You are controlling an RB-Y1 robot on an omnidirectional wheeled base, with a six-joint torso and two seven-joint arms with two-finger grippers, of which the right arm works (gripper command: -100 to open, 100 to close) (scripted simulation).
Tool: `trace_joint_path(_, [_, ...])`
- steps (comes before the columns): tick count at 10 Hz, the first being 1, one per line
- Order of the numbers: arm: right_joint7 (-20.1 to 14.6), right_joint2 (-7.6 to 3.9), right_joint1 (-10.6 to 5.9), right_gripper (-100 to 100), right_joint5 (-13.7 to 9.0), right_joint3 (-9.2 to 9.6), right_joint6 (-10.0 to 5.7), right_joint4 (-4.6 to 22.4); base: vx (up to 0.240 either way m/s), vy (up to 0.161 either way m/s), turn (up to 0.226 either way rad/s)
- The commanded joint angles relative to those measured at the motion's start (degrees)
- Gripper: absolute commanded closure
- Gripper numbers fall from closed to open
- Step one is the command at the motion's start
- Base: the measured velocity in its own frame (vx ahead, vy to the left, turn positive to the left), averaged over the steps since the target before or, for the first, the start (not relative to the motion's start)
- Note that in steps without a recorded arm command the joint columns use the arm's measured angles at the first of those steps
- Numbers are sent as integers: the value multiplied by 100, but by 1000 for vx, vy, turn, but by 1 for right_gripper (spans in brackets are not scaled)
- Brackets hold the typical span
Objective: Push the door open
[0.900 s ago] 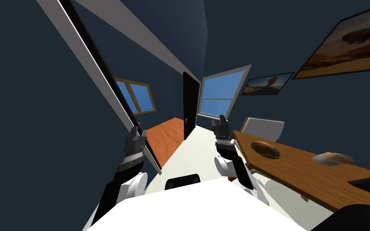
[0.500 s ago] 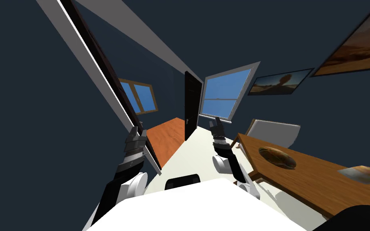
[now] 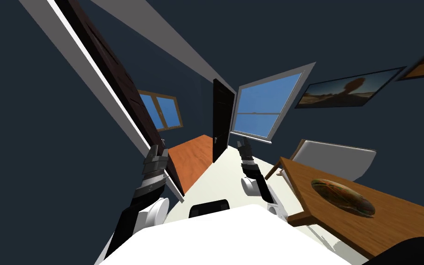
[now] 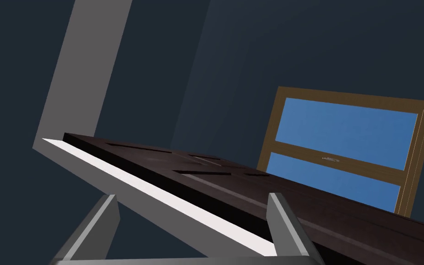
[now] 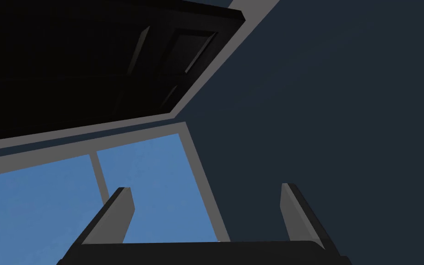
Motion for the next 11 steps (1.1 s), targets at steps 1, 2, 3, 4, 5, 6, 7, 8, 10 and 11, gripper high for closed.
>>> trace_joint_path(1, [-17,-24,-52,-100,-4,28,-65,211,71,-71,92])
trace_joint_path(2, [-29,-44,-105,-100,-10,34,-100,361,82,-75,131])
trace_joint_path(3, [-41,-64,-158,-100,-16,40,-136,510,79,-74,133])
trace_joint_path(4, [-54,-83,-219,-100,-23,47,-176,681,75,-92,107])
trace_joint_path(5, [-68,-102,-280,-100,-30,54,-217,855,65,-98,128])
trace_joint_path(6, [-81,-121,-342,-100,-37,61,-258,1028,70,-74,154])
trace_joint_path(7, [-95,-140,-403,-100,-44,68,-299,1202,72,-81,131])
trace_joint_path(8, [-109,-158,-468,-100,-51,75,-342,1385,83,-96,144])
trace_joint_path(10, [-124,-175,-536,-100,-59,83,-388,1576,71,-96,101])
trace_joint_path(11, [-139,-192,-604,-100,-66,91,-433,1768,49,-61,77])
